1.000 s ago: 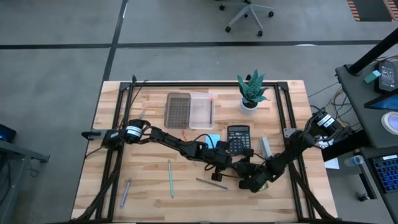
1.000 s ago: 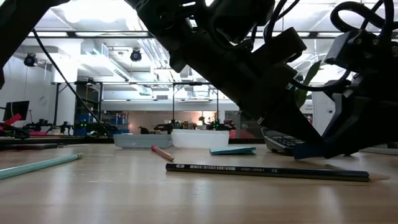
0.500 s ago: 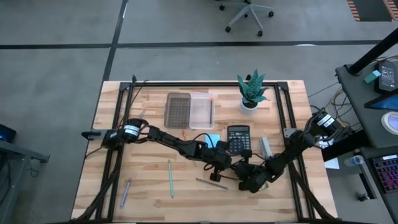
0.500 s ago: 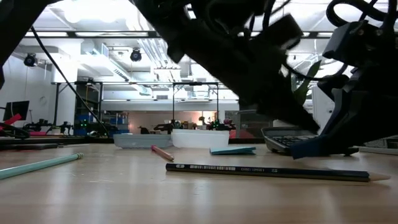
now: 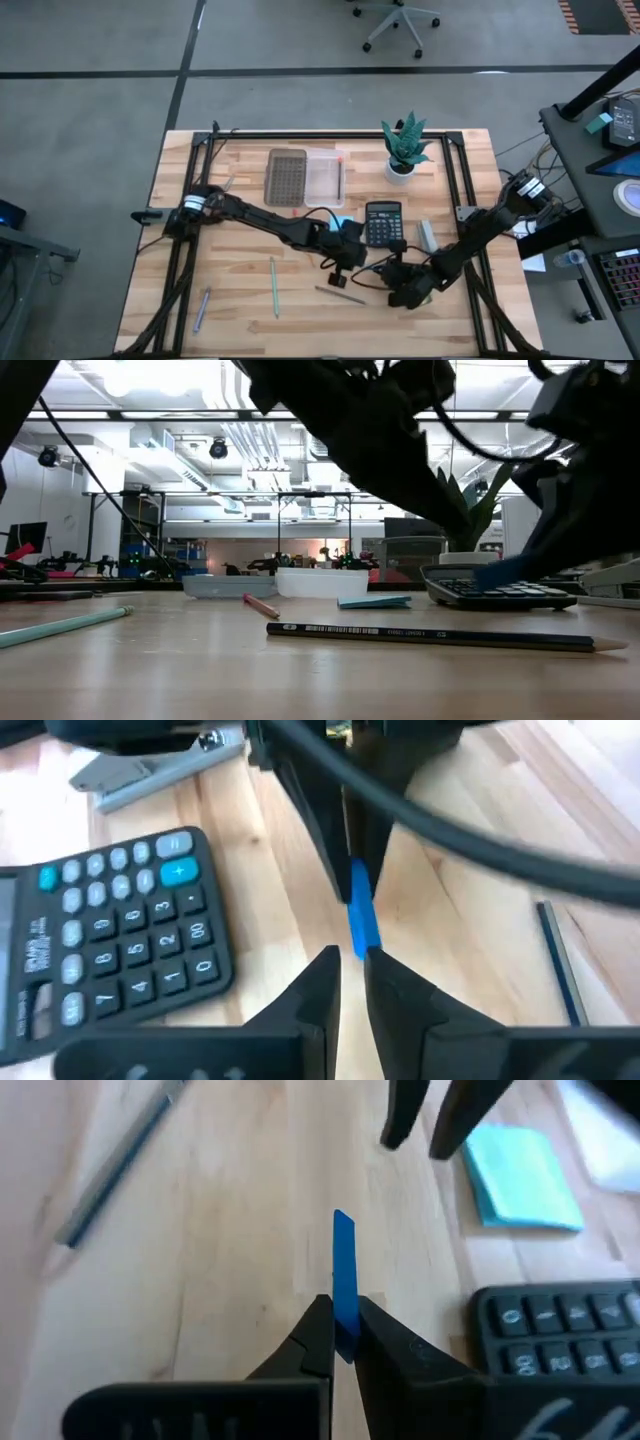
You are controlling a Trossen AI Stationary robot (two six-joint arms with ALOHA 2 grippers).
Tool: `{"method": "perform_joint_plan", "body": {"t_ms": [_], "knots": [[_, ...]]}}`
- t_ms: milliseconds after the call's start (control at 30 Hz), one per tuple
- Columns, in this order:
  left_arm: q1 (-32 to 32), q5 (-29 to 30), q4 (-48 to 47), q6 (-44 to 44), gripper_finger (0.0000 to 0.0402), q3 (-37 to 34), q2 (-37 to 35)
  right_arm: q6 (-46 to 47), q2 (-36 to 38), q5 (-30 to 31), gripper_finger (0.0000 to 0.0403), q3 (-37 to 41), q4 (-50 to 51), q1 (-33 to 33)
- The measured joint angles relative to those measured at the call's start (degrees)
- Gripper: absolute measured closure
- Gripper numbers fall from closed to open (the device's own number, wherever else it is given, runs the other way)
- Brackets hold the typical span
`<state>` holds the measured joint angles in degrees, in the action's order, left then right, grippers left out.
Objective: Pack school essentials
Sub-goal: Put the blue eraser into the transparent supply box
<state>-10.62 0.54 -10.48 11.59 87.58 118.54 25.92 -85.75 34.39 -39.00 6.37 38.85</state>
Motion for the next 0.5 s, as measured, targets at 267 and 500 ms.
{"method": "perform_joint_plan", "body": {"t_ms": [267,500], "knots": [[-1.08,6.01,1.57,0.07,0.0368,-10.39,-11.64,-3.6,7.12,3.9,0.039,2.0,-0.8,0.63],[-1.19,7.49,20.17,-2.23,0.0368,-24.82,-22.93,-14.57,8.45,6.81,0.039,2.32,-16.23,-2.67]]}}
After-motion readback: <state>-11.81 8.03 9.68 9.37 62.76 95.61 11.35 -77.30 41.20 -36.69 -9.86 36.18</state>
